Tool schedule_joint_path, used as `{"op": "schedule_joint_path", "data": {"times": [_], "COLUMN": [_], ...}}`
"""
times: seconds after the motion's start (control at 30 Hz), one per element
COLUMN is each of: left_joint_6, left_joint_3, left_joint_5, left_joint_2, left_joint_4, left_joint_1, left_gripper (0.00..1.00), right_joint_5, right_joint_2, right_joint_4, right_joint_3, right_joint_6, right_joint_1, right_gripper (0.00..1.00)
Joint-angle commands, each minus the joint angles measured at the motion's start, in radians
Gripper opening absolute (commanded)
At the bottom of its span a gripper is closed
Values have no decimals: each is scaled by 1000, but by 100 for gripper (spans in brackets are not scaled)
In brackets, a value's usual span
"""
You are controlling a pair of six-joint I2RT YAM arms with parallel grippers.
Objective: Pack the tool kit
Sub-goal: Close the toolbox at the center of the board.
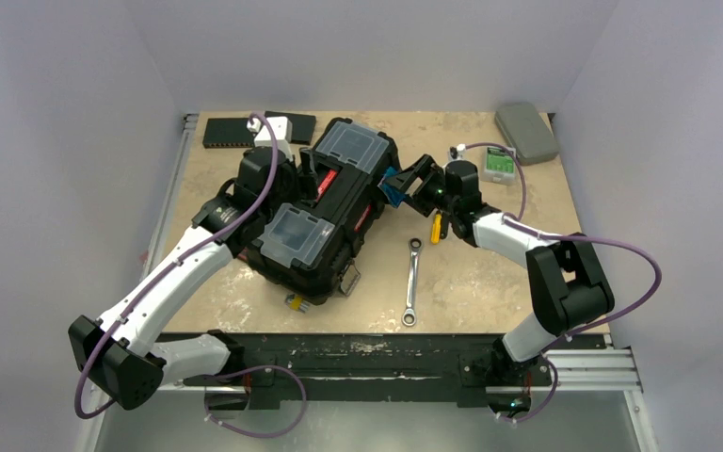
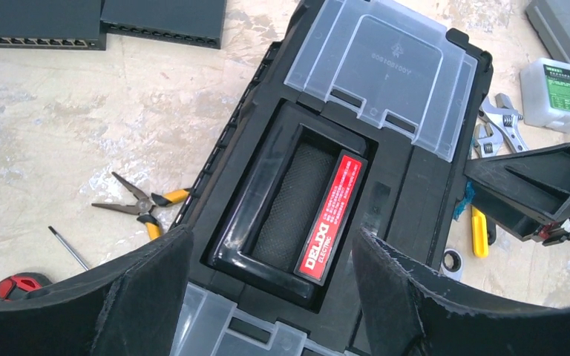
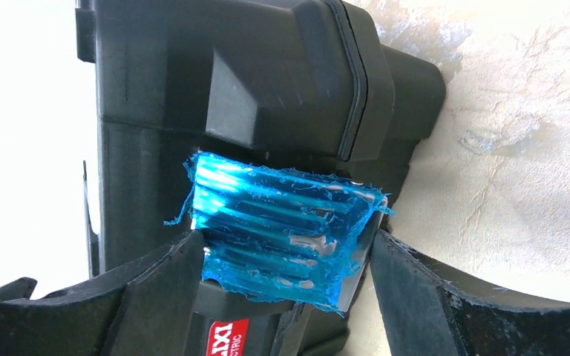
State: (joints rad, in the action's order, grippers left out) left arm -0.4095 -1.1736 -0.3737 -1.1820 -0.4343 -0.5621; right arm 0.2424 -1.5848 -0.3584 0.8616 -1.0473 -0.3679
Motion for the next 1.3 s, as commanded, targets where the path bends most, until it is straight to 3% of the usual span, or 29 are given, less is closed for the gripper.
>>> {"op": "schedule_joint_path", "data": {"times": [0.0,0.5,0.7,1.0,1.27], "left_joint_6": [-8,-8,-32,-63,-57], "left_joint_3": [-57,-104,-153,-239,-271], "left_joint_5": [2,85,244,429,451], "left_joint_2": [-7,-46,-99,-182,-224], "left_joint_4": [26,-5,-38,-60,-60], "left_joint_1": [21,88,175,292,315], "left_gripper": [76,76,76,79,80], "right_joint_5": [-14,29,33,7,-14], "right_joint_2": [-12,-99,-95,-30,39], "right_joint_4": [-72,-161,-156,-85,-4], "right_joint_3": [-6,-71,-57,-31,2], "right_joint_6": [-3,-22,-9,41,96], "right_joint_1": [-10,-11,-10,-8,-2], "right_gripper": [76,73,73,89,92]}}
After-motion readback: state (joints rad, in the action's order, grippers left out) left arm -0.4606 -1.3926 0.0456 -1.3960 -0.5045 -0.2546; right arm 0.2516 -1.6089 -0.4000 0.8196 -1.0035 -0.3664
